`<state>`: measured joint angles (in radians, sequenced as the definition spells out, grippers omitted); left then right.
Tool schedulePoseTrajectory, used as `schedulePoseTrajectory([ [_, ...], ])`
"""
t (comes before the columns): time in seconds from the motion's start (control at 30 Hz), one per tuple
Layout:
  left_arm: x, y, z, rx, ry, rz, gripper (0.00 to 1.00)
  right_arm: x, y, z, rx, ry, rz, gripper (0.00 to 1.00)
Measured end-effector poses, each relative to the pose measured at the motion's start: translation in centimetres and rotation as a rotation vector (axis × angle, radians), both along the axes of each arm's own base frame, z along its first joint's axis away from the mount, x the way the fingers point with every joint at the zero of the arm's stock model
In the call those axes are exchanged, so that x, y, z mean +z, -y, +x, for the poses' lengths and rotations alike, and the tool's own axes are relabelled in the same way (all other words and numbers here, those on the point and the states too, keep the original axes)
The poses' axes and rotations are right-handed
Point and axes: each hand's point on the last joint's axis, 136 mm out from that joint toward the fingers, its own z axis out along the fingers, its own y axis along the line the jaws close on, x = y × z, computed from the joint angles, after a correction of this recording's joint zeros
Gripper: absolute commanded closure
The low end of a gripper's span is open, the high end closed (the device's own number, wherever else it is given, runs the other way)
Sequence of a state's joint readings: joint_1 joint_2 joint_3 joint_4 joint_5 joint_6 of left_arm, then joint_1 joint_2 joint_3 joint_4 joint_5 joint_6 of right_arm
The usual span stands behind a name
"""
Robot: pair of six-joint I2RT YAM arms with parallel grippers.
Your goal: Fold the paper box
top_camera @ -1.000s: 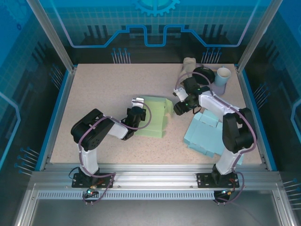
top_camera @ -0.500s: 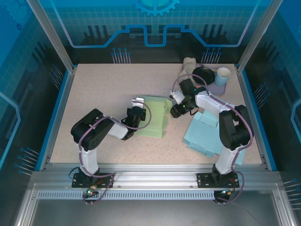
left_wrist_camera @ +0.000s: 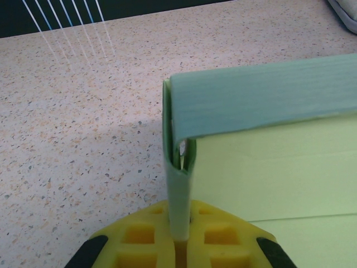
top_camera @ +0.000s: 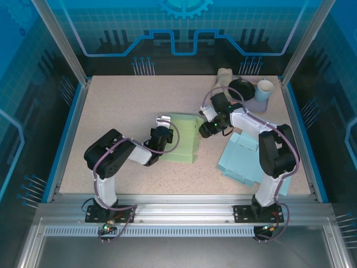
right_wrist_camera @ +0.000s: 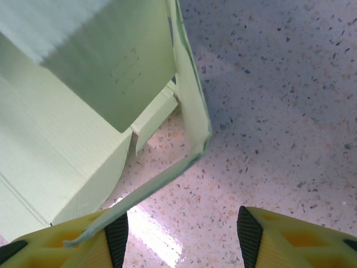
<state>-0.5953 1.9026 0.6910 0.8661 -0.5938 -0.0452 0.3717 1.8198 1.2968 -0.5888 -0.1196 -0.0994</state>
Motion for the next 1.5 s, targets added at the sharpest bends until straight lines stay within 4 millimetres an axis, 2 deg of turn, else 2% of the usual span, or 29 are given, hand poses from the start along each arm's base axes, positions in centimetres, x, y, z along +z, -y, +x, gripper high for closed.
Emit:
schedulePoseTrajectory([
  [0.37, 0.0, 0.0, 0.0, 0.0, 0.0, 0.0, 0.92, 0.0, -0.4, 1.0, -0.036, 0.025, 0.016, 0.43],
  [1.2, 0.0, 0.0, 0.0, 0.0, 0.0, 0.0, 0.92, 0.3, -3.4, 1.2, 0.026, 0.087, 0.047, 0.45],
  [1.5, 0.0, -0.2, 0.1, 0.006, -0.001, 0.001, 0.92, -0.6, -4.4, 1.1, 0.033, 0.141, 0.059, 0.48],
])
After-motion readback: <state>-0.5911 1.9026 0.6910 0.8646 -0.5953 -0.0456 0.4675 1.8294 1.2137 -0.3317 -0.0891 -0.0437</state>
